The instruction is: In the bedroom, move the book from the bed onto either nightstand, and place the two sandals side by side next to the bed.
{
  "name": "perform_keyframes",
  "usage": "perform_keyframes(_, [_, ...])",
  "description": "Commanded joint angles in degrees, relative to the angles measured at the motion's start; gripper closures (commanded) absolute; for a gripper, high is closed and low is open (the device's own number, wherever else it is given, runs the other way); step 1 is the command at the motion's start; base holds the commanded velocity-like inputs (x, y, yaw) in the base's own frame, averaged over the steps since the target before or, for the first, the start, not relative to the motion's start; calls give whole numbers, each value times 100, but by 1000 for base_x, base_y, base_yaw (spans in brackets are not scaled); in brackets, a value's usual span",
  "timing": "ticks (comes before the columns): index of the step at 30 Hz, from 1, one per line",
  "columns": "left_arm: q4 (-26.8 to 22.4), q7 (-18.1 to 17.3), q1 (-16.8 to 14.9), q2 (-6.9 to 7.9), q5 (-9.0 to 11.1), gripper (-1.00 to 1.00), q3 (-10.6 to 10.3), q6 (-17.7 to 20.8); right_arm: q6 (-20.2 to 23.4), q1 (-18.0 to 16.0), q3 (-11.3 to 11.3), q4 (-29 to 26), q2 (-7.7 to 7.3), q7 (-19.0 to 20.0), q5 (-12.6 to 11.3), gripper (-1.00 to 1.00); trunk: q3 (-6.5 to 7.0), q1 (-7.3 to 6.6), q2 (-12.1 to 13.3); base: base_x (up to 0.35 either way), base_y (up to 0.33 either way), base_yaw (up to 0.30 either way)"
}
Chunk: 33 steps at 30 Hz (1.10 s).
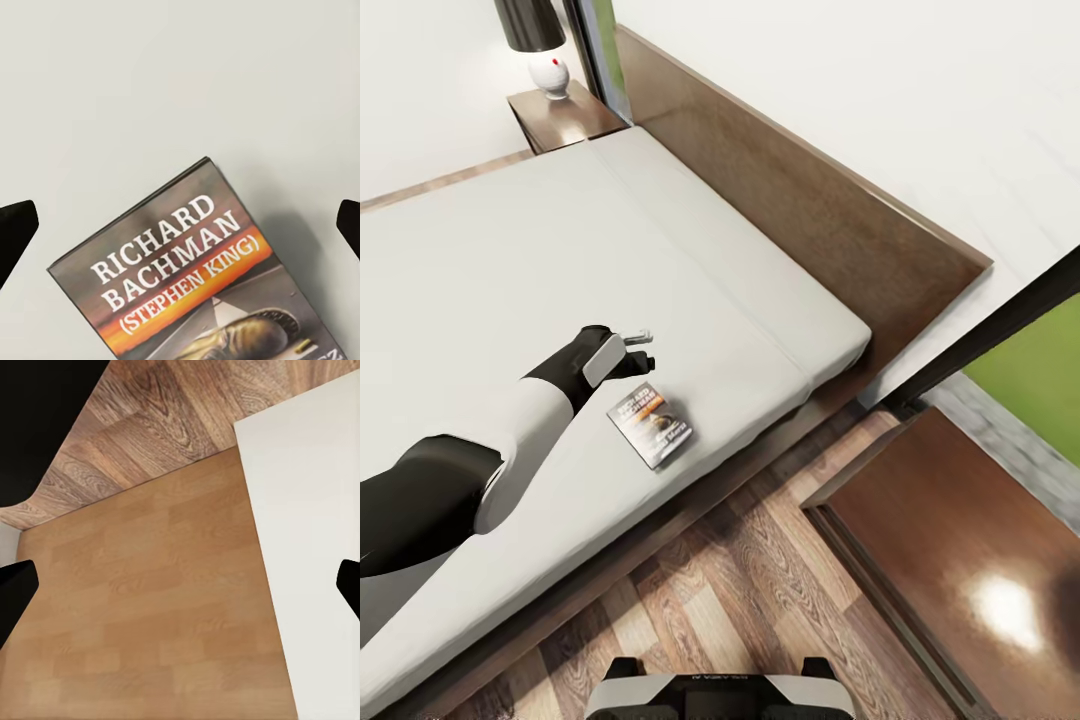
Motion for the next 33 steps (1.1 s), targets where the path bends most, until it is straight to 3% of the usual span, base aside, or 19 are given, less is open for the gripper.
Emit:
perform_keyframes(1, [-7,45,-2,3,61,-100,-40,14,20,-3,48,3,3,-14,-32,-100,-12,0,-2,0,0,0])
perform_keyframes(33, [-12,45,-2,5,60,-100,-40,8,20,-3,54,4,7,-22,-22,-100,-168,0,-2,0,0,0])
